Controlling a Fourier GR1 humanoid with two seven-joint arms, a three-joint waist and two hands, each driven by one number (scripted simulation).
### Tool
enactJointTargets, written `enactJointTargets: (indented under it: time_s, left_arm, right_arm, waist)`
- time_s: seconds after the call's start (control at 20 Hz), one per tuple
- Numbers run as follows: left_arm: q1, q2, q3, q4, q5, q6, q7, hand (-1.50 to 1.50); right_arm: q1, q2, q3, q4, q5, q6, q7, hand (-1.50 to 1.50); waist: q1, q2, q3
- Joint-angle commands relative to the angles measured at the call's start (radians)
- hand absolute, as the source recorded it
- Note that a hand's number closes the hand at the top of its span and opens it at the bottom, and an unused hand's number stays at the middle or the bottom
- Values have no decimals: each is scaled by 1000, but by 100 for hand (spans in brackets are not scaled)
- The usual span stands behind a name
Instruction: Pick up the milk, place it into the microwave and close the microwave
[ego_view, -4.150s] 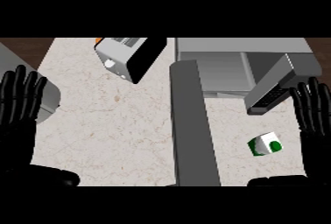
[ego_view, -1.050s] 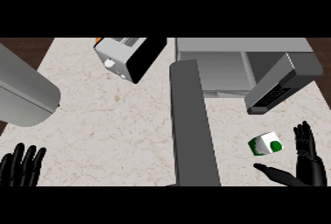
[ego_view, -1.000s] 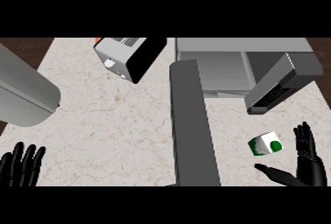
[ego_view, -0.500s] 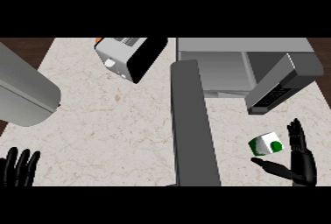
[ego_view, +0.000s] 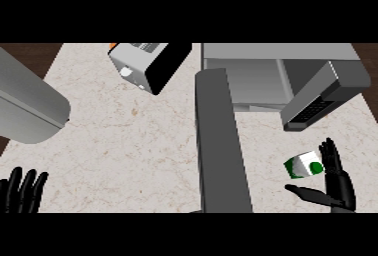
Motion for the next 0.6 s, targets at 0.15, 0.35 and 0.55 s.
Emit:
enactJointTargets:
  time_s: [0.15, 0.35, 0.55]
  left_arm:
    - [-15, 0, 20, 15, 13, -20, 9, -150]
    - [-14, -11, 9, -36, 7, 2, 51, -150]
    - [-44, -11, 5, 22, -4, 4, 17, -150]
  right_arm:
    - [-27, 23, -21, 156, 3, -15, -193, -150]
    - [-101, -10, -42, 188, -16, 14, -144, -150]
    - [-85, -27, -59, 168, -57, 164, -147, 150]
  waist:
    - [1, 2, 1]
    - [2, 2, 1]
    - [-2, 2, 1]
